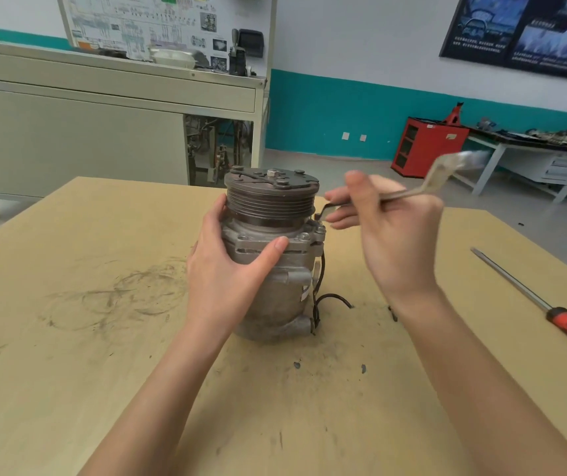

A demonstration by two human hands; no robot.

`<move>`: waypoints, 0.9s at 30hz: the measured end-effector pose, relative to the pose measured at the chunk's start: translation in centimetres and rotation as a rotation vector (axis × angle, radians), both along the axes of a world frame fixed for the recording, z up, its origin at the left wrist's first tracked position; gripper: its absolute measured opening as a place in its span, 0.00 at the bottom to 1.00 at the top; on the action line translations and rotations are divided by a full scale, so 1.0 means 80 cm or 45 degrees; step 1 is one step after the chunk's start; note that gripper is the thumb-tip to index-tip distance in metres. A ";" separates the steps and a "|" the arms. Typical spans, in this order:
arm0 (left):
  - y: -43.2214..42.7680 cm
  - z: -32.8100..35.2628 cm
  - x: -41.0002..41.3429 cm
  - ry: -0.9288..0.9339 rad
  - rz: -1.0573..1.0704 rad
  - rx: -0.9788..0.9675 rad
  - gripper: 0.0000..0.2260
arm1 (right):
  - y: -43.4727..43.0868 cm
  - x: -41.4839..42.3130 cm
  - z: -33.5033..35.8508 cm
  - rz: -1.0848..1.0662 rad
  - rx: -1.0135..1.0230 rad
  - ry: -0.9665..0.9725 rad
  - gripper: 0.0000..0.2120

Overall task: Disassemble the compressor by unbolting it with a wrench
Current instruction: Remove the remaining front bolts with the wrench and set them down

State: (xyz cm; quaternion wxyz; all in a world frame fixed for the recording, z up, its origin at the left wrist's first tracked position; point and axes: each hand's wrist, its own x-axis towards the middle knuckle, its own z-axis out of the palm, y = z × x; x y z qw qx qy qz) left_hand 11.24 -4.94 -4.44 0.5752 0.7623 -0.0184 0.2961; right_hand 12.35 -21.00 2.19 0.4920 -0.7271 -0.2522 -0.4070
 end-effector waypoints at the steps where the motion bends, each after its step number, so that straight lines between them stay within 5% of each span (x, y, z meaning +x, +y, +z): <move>1: 0.000 0.000 0.000 -0.001 -0.002 -0.002 0.40 | 0.004 0.000 -0.008 -0.031 -0.034 -0.013 0.23; 11: 0.001 0.001 0.000 0.009 -0.011 -0.001 0.40 | 0.002 -0.014 -0.030 -0.016 0.171 0.081 0.17; 19: 0.000 0.000 0.002 -0.013 -0.007 -0.007 0.40 | 0.006 -0.015 -0.047 0.041 0.039 -0.052 0.22; 24: 0.000 -0.001 0.003 -0.019 0.004 0.003 0.41 | -0.004 0.002 -0.046 0.222 0.431 0.169 0.17; 27: 0.001 -0.002 0.003 -0.027 -0.001 0.006 0.41 | -0.010 0.008 -0.051 0.312 0.453 0.185 0.19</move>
